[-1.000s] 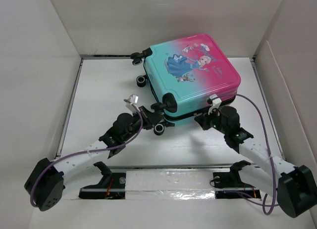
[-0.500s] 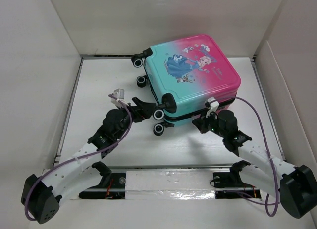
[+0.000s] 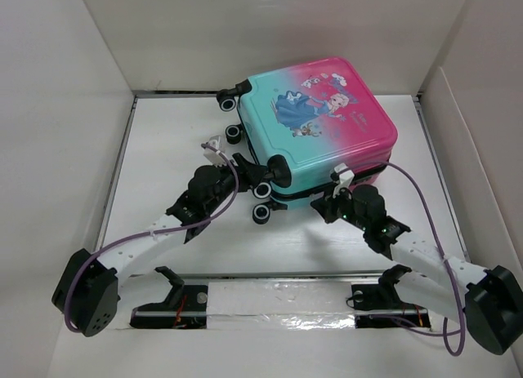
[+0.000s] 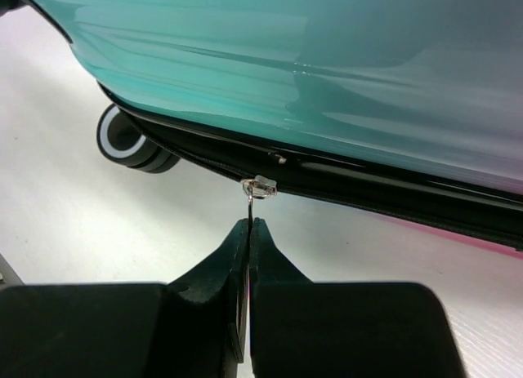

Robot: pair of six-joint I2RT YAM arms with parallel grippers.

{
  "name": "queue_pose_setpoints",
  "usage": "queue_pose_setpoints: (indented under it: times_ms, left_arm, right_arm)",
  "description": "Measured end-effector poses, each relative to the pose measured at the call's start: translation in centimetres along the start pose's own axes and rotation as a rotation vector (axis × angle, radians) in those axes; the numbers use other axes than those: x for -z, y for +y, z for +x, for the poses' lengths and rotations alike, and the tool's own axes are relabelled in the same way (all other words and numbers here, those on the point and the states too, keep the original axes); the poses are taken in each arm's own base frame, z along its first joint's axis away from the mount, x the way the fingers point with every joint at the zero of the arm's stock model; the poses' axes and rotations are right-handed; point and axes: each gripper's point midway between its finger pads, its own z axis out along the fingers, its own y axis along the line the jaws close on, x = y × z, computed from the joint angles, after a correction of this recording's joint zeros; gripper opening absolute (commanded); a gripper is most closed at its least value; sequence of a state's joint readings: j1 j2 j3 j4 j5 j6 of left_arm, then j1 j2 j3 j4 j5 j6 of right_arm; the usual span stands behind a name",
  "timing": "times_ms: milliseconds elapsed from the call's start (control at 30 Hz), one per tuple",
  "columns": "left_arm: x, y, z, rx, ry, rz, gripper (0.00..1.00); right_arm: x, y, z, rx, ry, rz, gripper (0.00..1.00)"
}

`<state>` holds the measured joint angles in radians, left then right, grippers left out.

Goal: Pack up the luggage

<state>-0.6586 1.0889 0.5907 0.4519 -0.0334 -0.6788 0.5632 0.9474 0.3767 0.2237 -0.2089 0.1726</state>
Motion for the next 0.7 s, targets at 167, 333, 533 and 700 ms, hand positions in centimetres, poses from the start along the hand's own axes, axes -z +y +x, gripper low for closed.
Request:
queue_pose_setpoints:
  times_ms: [167,333,533,700]
  left_arm:
    - [-0.9,-2.0,-0.1,0.012,0.002,0.096,0.12]
    - [-1.7,-3.0,0.1,0.009,0.026,0.136,0.00]
    - [-1.0,-3.8,-1.1,-0.003,-0.001,0.151,0.00]
    - [-0.1,-4.7,-2.1,-0.002,-0.023,0.177,0.10]
  right_arm:
    - [-1.0,2.4,0.3,0.017,0.013,-0.035,0.00]
    - [-3.9,7.6,1.0,0.062,0.055,-0.095,0.00]
    - [-8.0,10.9,0.6,0.143,0.069,0.002,0.00]
    - [-8.8,13.7,0.0,0.124,-0.006,-0.048,0.00]
